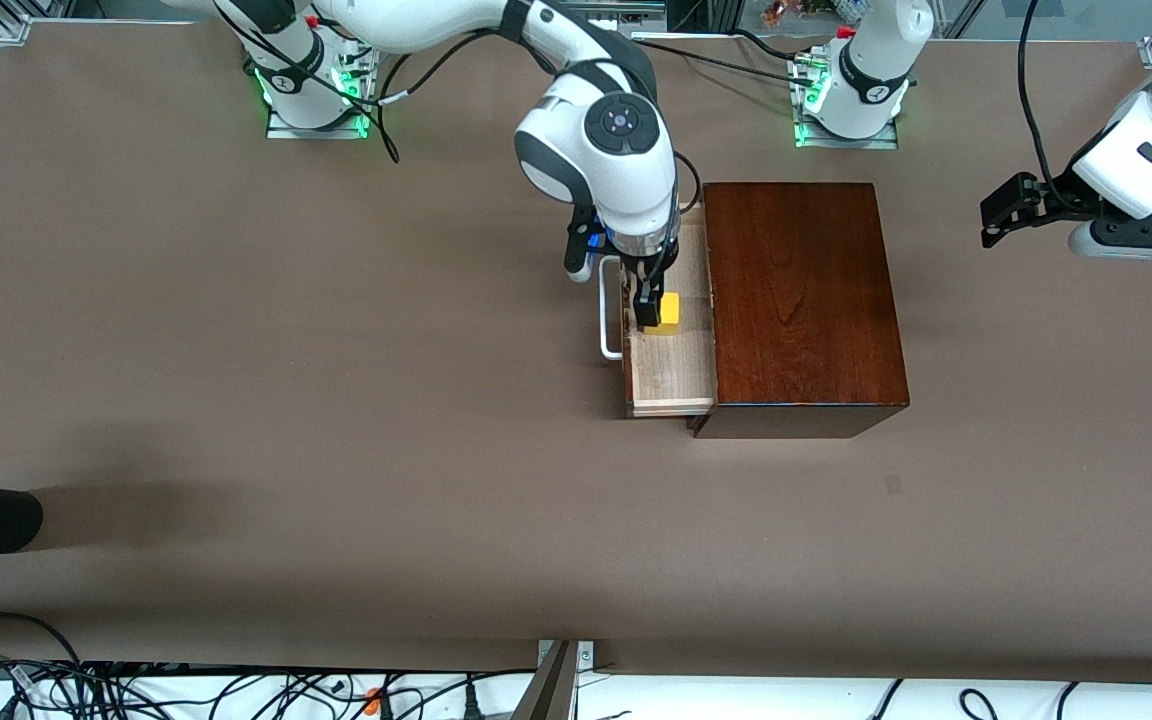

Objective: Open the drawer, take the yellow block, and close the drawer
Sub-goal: 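Lower the right gripper onto the yellow cube in the drawer, then grasp and lift the yellow cube out with the right gripper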

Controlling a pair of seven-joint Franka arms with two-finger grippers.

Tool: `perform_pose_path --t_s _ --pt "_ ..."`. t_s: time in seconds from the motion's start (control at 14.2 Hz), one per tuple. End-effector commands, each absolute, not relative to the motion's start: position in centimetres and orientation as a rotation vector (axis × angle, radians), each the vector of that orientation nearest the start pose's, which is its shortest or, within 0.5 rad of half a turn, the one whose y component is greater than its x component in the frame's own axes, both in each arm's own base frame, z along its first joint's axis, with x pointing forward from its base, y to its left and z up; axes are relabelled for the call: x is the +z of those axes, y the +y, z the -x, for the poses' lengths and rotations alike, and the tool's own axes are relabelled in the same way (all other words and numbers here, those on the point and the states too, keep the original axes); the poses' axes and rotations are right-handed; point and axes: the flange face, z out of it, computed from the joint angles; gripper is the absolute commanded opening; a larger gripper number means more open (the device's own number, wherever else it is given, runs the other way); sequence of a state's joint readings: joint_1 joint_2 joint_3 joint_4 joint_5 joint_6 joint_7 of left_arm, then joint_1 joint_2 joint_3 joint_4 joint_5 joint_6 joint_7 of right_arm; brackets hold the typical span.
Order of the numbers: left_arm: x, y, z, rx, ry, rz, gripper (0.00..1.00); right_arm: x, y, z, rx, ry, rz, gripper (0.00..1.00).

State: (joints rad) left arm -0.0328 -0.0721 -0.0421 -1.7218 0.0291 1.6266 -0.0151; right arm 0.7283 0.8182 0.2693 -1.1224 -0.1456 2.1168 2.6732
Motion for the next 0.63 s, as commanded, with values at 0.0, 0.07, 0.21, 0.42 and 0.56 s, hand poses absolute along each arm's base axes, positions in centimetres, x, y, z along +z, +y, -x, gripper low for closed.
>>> perform_pose_path --t_s 0.0,0.07,0.21,0.42,0.56 --pt "60.5 -4.0 -53.7 0.025 0.126 3.120 1.00 33.6 62.2 -48.4 0.125 2.226 1.927 1.00" --pt "60.5 -4.3 -53.5 0.051 0.132 3.119 1.00 33.0 62.2 -48.5 0.103 2.214 1.931 1.00" --pt "60.6 -4.6 -53.1 0.087 0.146 3.116 1.00 31.7 62.5 -48.4 0.087 2.200 1.940 1.00" --pt "61.1 -4.9 -53.3 0.068 0.158 3.117 1.00 30.7 62.5 -48.4 0.086 2.202 1.945 0.97" --pt "61.2 -5.5 -53.3 0.066 0.177 3.117 1.00 30.9 62.5 -48.5 0.080 2.189 1.953 0.19"
